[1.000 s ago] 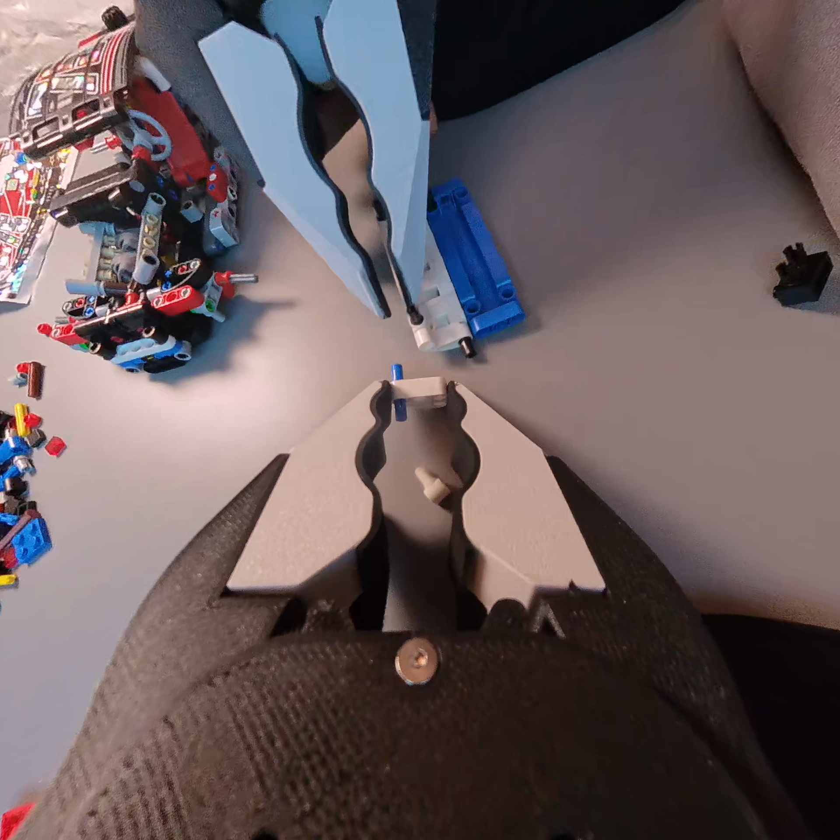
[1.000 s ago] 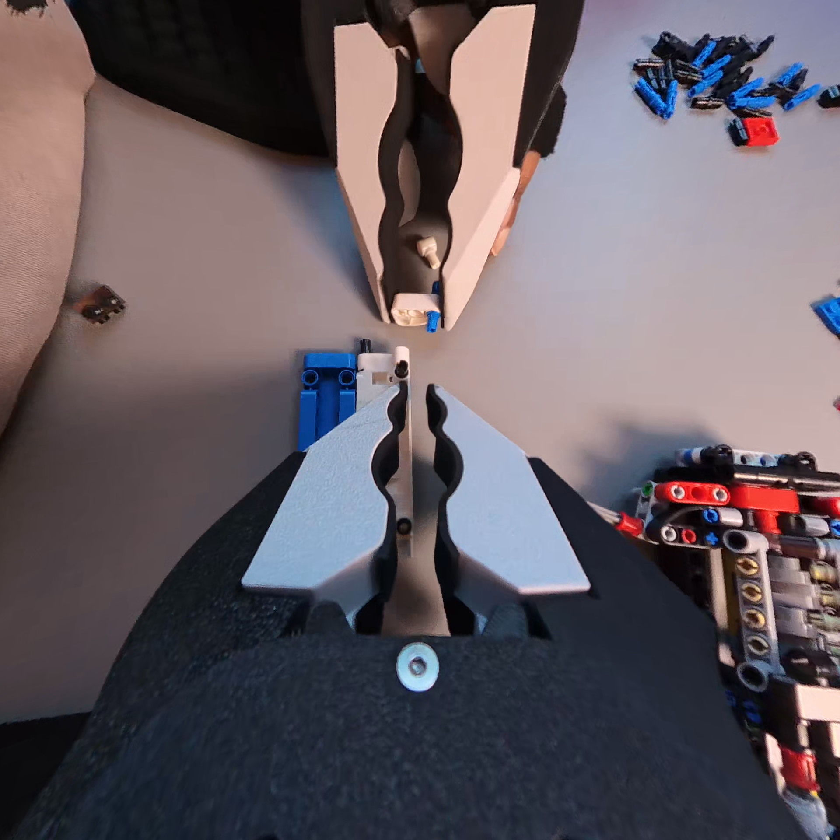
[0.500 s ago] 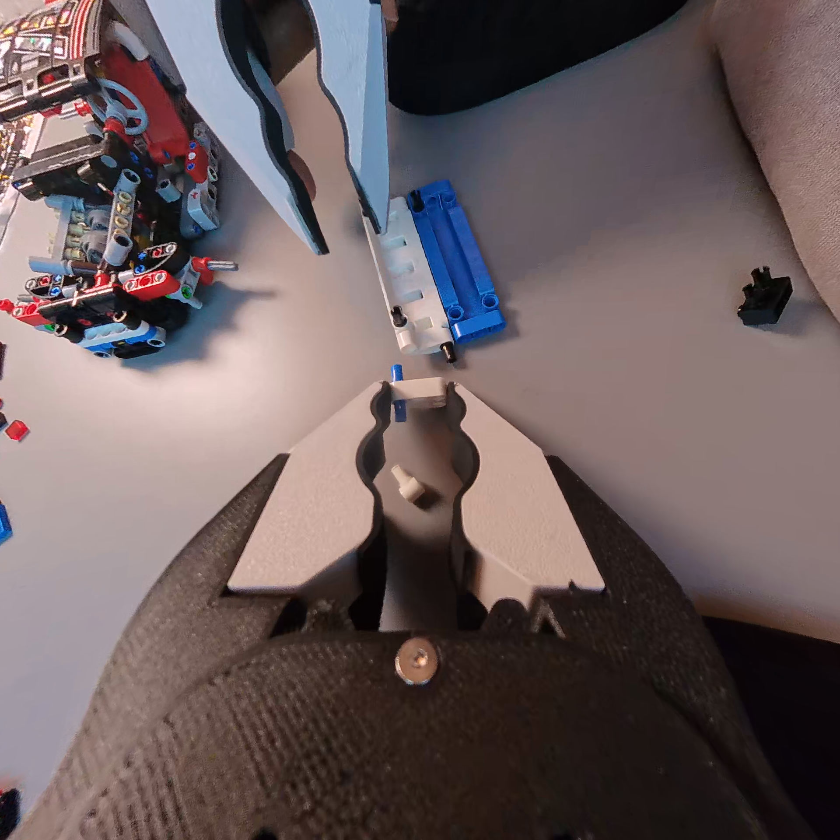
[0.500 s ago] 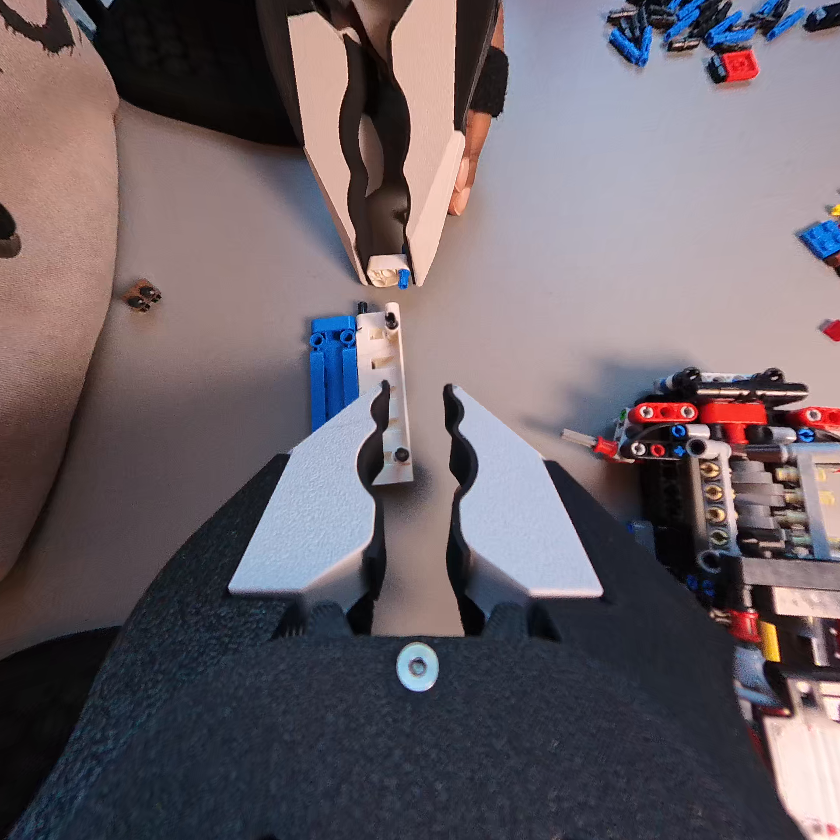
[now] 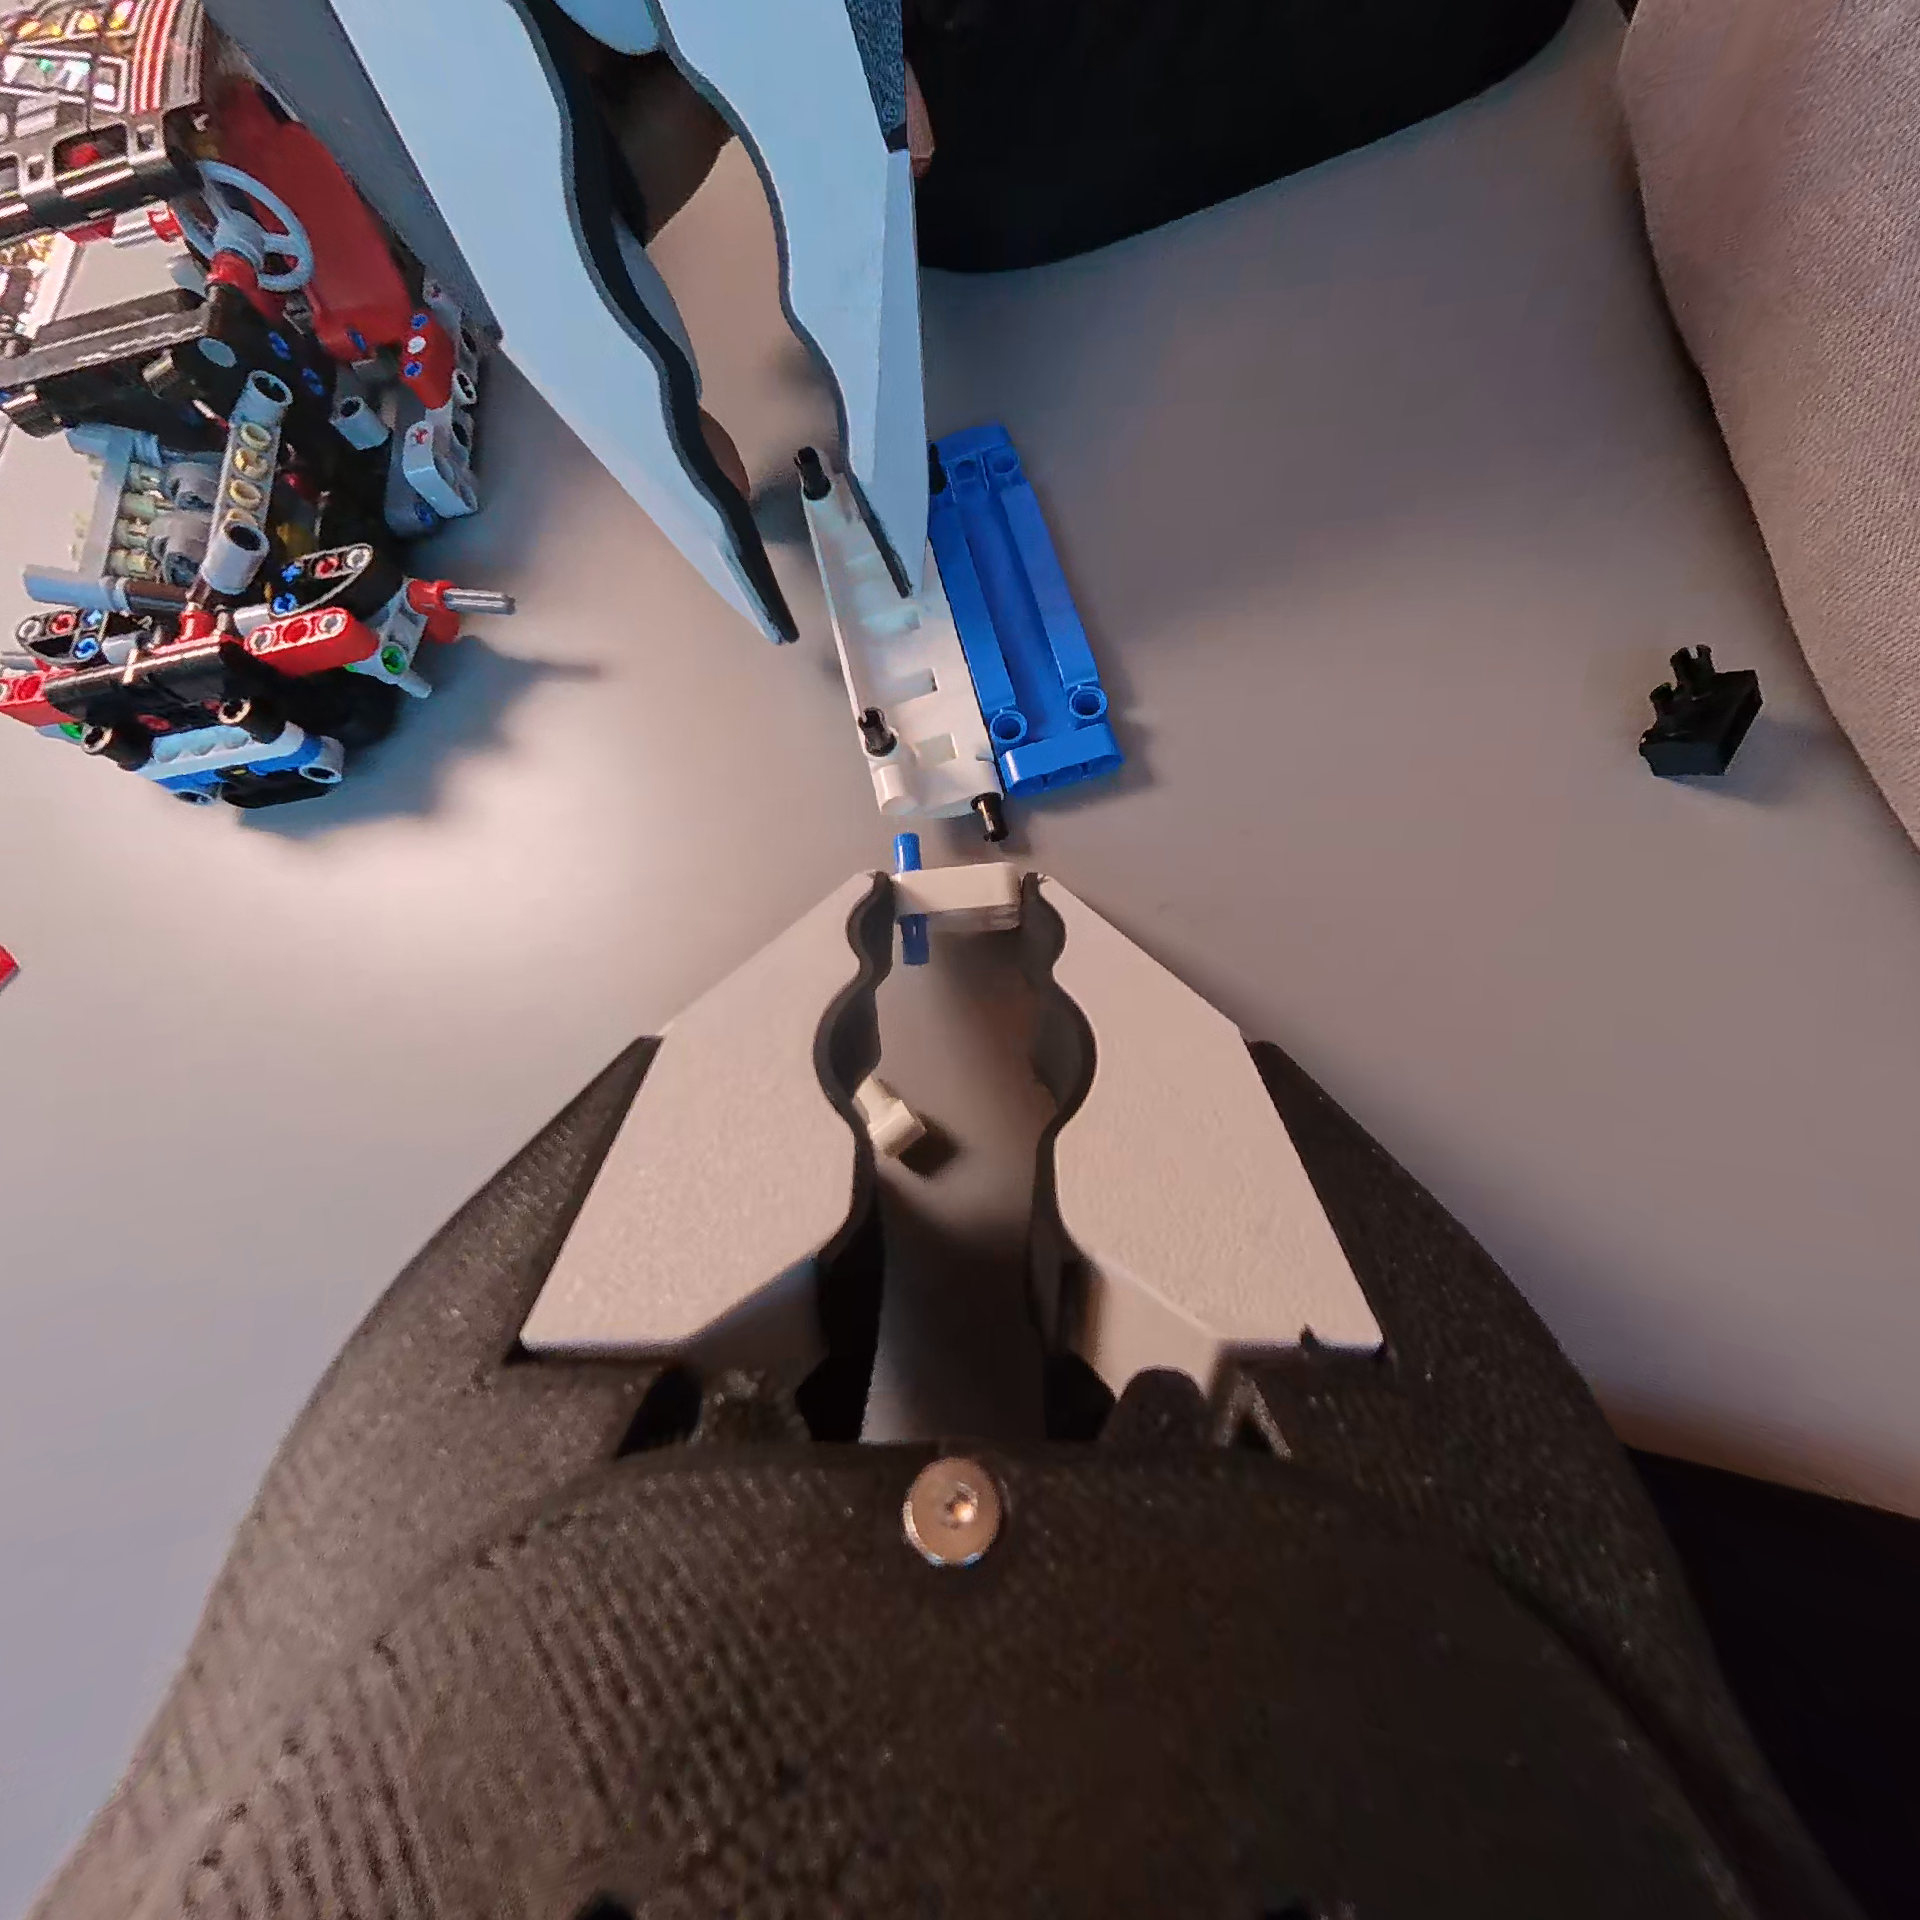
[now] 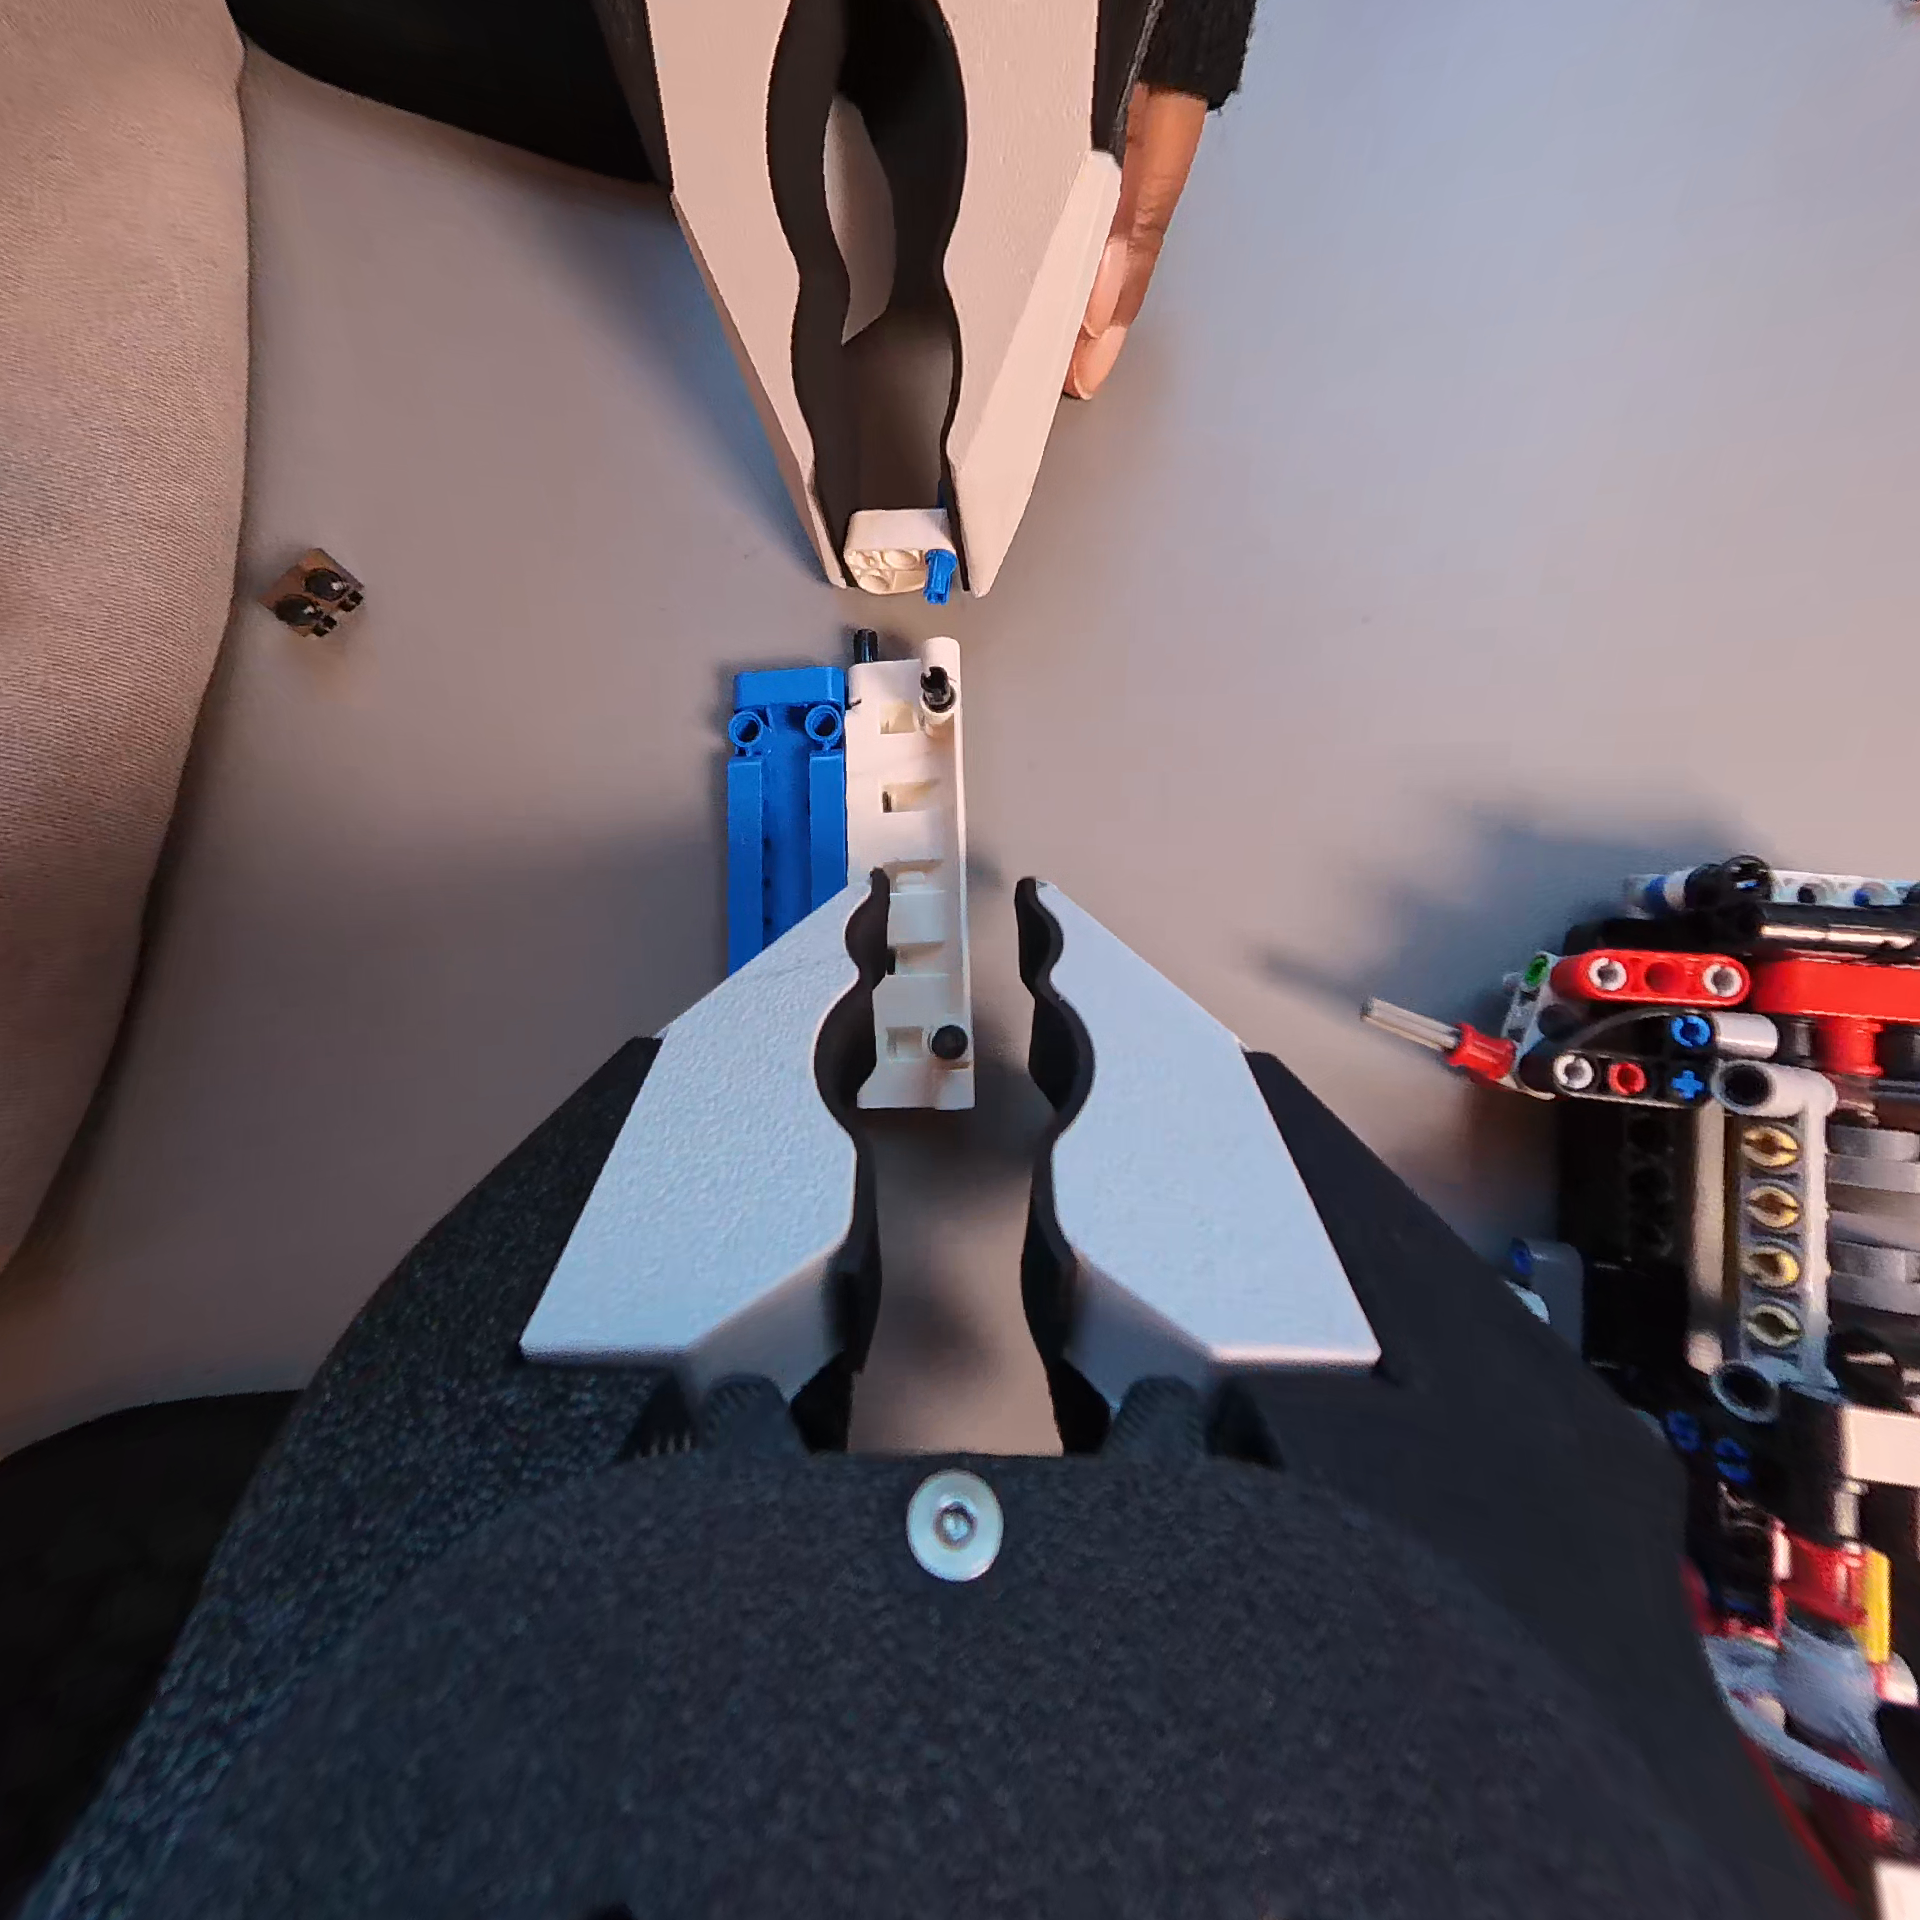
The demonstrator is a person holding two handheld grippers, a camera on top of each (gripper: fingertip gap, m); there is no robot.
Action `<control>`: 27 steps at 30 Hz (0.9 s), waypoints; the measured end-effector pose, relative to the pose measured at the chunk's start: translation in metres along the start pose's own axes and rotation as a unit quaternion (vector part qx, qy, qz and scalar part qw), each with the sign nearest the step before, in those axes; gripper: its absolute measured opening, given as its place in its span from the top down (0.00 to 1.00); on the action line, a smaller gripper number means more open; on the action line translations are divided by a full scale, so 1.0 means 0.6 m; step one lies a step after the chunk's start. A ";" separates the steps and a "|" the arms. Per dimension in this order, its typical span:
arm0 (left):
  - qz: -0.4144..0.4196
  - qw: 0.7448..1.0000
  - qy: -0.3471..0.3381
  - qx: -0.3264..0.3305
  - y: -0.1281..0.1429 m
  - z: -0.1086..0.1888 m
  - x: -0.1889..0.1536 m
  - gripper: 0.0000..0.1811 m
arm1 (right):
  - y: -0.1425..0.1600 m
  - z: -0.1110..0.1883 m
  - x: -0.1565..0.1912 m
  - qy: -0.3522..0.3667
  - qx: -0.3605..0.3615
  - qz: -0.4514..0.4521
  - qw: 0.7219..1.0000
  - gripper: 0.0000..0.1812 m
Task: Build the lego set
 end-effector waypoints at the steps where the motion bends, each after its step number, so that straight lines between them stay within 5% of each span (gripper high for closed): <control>1: 0.001 1.000 -0.001 -0.001 0.001 0.001 -0.001 0.88 | 0.001 -0.001 0.000 -0.001 0.004 0.000 1.000 0.88; 9: 0.007 1.000 0.003 -0.006 -0.001 -0.003 -0.007 0.88 | -0.007 -0.011 0.002 -0.010 0.009 -0.008 1.000 0.89; 16: 0.029 0.999 -0.020 -0.002 -0.003 -0.007 -0.004 0.88 | -0.012 -0.022 0.003 0.014 -0.001 -0.016 1.000 1.00; 27: 0.036 0.999 -0.025 0.004 -0.004 -0.008 -0.004 0.87 | -0.011 -0.022 0.009 0.032 -0.011 -0.027 0.999 0.98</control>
Point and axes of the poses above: each gripper's, where its closed fingertips meet, z back along the fingers, y out of its underside, x = y × z across the jaws, the point moved 9 cm from there along z, back along the fingers, and after that the axes turned 10 degrees about -x, right-handed, at the moved point
